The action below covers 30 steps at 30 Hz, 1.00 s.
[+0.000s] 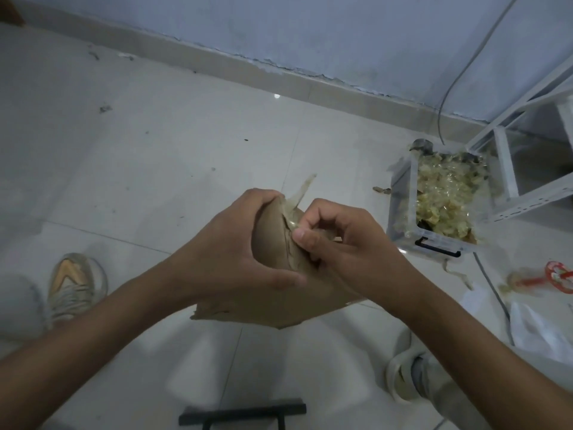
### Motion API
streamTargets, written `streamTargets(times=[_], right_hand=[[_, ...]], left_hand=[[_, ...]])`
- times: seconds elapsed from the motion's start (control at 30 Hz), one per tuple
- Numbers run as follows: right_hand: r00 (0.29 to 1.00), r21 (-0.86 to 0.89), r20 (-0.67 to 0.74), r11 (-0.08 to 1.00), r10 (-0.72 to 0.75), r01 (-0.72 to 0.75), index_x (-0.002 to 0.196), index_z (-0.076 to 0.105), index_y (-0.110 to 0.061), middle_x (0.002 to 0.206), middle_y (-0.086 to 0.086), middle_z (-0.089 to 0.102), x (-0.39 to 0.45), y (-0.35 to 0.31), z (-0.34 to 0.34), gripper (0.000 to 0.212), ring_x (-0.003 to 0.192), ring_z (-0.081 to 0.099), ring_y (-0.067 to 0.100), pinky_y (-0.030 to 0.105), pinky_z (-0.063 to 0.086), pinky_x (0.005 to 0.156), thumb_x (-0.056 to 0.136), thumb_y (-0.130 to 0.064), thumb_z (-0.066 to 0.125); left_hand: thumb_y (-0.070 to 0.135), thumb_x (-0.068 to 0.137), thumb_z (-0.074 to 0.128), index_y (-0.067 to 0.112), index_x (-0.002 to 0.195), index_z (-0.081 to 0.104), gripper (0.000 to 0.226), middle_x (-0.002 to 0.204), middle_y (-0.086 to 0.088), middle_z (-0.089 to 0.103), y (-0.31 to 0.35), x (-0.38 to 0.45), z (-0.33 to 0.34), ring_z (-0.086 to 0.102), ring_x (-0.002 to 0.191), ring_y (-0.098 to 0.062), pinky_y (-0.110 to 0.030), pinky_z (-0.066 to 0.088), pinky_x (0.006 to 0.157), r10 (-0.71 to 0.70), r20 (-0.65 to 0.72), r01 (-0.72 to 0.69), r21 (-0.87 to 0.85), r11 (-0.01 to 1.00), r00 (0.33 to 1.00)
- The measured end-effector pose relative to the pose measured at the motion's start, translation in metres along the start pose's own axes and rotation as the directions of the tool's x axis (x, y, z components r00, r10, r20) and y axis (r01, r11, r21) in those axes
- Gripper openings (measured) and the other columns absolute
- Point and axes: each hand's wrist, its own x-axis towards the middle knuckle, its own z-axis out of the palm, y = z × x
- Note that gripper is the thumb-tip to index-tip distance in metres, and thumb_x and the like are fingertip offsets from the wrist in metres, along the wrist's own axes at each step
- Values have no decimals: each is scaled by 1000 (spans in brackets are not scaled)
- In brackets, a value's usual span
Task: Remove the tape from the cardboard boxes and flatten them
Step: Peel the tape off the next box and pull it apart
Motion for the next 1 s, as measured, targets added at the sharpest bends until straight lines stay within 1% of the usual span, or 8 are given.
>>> streamTargets(times=[0.1, 0.17, 0.33, 0.57, 0.7, 0.8, 0.9, 1.0], right_hand=[[989, 250, -23, 959, 146, -136, 85, 67, -9, 75, 1, 63, -2, -3, 0, 16, 73, 58, 17, 28, 51, 66, 101, -14, 67], [973, 409, -26, 890, 231, -200, 84, 65, -11, 79, 4, 61, -5, -4, 3, 17, 75, 56, 14, 23, 48, 69, 101, -12, 65], [947, 565, 2, 781, 321, -266, 79, 63, -15, 80, 3, 57, -10, -3, 14, 23, 71, 49, 10, 21, 42, 71, 101, -21, 64], [941, 510, -92, 827, 325, -236, 75, 61, -17, 72, 0, 55, -9, -13, 13, 28, 64, 44, 9, 20, 39, 63, 102, -21, 62], [926, 466, -218, 866, 309, -179, 73, 60, -16, 69, 1, 51, -10, -10, 22, 30, 64, 44, 10, 20, 38, 60, 104, -17, 60], [928, 443, -185, 870, 322, -214, 77, 61, -13, 70, 4, 56, -9, -10, 20, 28, 67, 49, 15, 24, 40, 57, 104, -18, 60], [960, 202, -85, 948, 268, -247, 75, 58, -15, 67, -4, 58, -6, -9, 15, 34, 63, 52, 9, 25, 41, 59, 103, -34, 62], [978, -94, -75, 975, 195, -202, 73, 53, -21, 64, -7, 53, -4, -2, 14, 48, 60, 47, 5, 27, 40, 60, 89, -64, 64]], left_hand=[[65, 51, 84, 38, 137, 47, 97, 124, 25, 56, -5, 2, -5, 56, 114, 6, -24, 56, 89, 11, -64, -14, -36, 999, 998], [65, 52, 83, 38, 137, 48, 96, 126, 25, 56, -5, 0, -8, 56, 116, 3, -26, 56, 92, 30, -93, -34, -43, 998, 995], [68, 51, 84, 36, 137, 50, 98, 127, 24, 57, -5, 4, -11, 57, 118, 1, -31, 54, 97, 62, -87, -62, 9, 998, 994], [64, 50, 85, 42, 134, 49, 94, 128, 27, 56, 0, 0, -8, 55, 119, 5, -24, 54, 93, 31, -143, -42, -79, 996, 989], [66, 49, 82, 37, 131, 47, 94, 124, 24, 54, 2, 1, -1, 55, 114, 4, -10, 46, 88, 94, -257, -86, 44, 995, 962], [67, 48, 82, 30, 135, 48, 100, 124, 18, 53, 0, 2, 1, 55, 113, 1, -18, 48, 89, 108, -269, -84, 99, 992, 957], [70, 45, 81, 37, 131, 47, 99, 123, 19, 54, -4, 1, 1, 54, 111, 2, -24, 50, 89, 107, -252, -75, 133, 988, 962], [73, 42, 80, 40, 130, 45, 100, 122, 19, 54, -6, 0, -2, 54, 111, 4, -21, 49, 88, 110, -254, -76, 142, 987, 961]])
